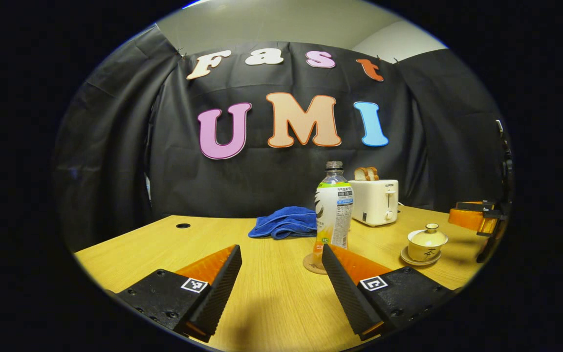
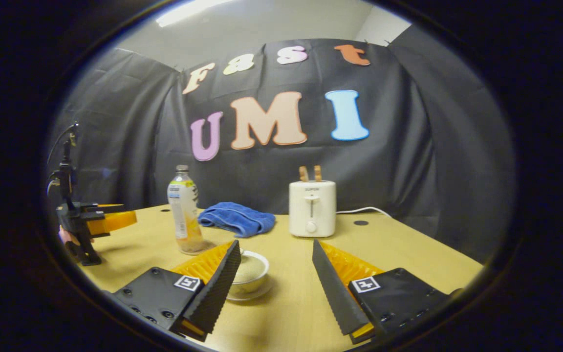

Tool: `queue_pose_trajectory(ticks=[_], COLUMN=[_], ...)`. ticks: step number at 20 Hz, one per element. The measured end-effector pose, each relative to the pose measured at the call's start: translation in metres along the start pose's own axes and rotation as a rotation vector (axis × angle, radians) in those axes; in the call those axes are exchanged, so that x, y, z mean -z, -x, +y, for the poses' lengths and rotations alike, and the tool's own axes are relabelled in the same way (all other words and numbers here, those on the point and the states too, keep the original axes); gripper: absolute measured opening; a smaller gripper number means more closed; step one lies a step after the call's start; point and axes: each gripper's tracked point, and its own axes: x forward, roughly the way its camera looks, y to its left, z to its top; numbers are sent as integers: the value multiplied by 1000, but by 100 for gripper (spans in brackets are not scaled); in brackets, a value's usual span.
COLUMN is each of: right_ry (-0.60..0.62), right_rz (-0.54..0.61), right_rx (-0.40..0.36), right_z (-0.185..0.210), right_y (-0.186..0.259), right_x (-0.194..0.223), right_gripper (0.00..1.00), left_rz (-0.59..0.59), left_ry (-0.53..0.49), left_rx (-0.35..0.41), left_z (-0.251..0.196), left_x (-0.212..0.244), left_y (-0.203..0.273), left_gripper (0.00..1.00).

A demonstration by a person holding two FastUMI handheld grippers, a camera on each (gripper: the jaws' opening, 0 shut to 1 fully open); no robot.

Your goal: Open the teacup lid with one hand, grasp the water bottle and pour water into the teacup with the other hand; after pouring, place the water bottle on the coaster and then close the teacup lid.

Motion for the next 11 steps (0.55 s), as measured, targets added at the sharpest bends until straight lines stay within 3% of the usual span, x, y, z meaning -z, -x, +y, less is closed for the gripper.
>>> queue_pose_trajectory(ticks=[3,4,5,7,11], right_ry=[3,4,5,5,5], right_rz=[-7,-8,-8,-8,-8], right_rx=[178,220,236,237,236], right_z=[-42,-50,-52,-49,-51], right_y=[6,8,9,9,9], right_x=[-2,-2,-2,-3,-3], right_gripper=[90,96,100,94,94], left_rz=[3,2,4,3,5], left_ry=[-2,-3,-4,-5,-3], left_rx=[-70,-99,-131,-185,-201], left_z=[13,18,24,34,33], left_x=[1,1,0,1,1], left_y=[5,5,7,13,14], left_gripper=[96,96,96,96,96])
